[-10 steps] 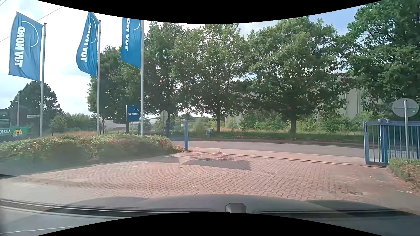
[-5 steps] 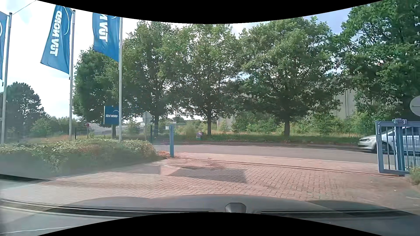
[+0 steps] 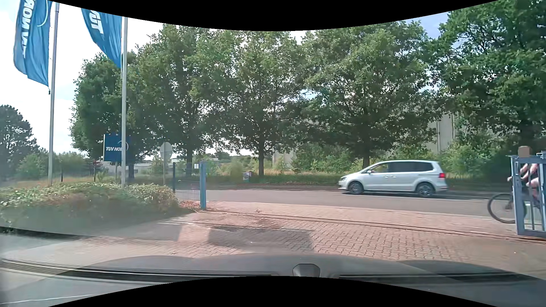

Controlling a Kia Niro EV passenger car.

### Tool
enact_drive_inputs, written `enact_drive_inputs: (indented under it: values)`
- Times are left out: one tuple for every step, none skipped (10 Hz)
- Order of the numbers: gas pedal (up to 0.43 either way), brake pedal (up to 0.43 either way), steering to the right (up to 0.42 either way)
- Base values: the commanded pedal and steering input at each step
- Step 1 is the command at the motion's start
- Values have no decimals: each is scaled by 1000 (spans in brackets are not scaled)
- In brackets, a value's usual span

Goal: Follow the waypoints while adhering to traffic rules and regulations

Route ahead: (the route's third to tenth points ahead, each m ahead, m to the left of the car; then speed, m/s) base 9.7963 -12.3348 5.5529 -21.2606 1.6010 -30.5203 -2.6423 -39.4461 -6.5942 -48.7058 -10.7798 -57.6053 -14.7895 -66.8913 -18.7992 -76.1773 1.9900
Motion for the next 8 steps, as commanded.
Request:
enact_drive_inputs:
  values:
    - [0, 195, 170]
    - [0, 201, 178]
    - [0, 201, 183]
    - [0, 195, 186]
    - [0, 189, 186]
    - [0, 171, 187]
    - [0, 159, 186]
    - [0, 152, 186]
